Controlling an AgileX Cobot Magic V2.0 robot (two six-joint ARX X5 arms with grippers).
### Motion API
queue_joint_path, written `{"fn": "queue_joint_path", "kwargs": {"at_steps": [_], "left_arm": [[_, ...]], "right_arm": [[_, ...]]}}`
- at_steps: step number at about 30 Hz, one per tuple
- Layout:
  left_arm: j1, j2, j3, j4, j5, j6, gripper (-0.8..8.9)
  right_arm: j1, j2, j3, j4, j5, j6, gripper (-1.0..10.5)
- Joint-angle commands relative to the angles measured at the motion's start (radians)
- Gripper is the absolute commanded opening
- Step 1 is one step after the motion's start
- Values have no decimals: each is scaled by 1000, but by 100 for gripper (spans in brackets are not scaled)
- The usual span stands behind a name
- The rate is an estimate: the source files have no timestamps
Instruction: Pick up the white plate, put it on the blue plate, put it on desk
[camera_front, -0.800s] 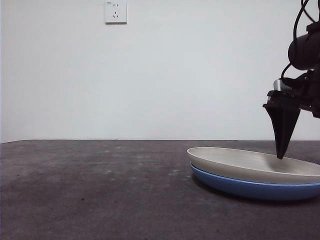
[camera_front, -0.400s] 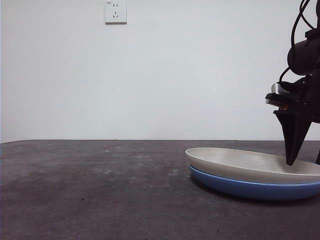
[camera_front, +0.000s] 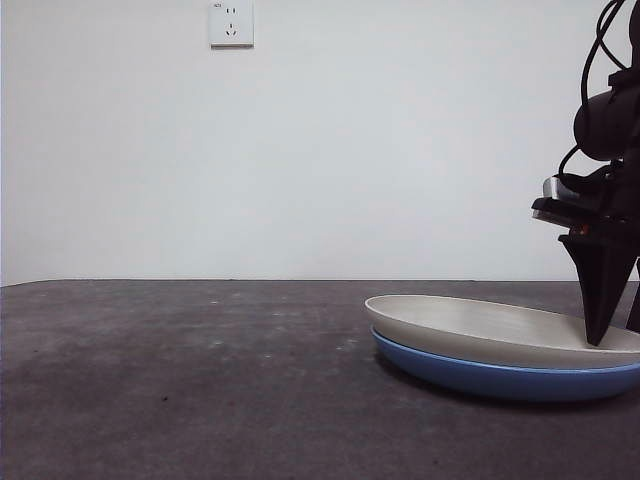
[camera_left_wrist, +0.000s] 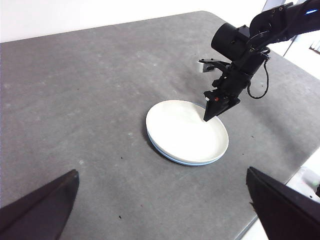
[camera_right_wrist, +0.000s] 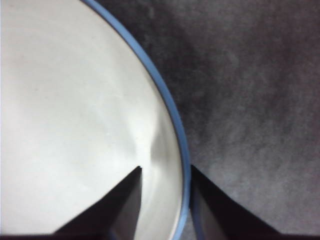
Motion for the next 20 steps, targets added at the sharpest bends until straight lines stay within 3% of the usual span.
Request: {"fn": "queue_joint_path", "kwargs": {"at_steps": [1,12,20], "left_arm": [[-8,3,10,10,-4,-3,626],[-8,3,10,10,-5,-3,626],[-8,3,10,14,-5,-3,626]], "right_arm": [[-3,32,18,1,-4,-13,26],[-20,30,18,-21,6,-41,7],[-40,-9,31,-64,-70,-61,8]]}}
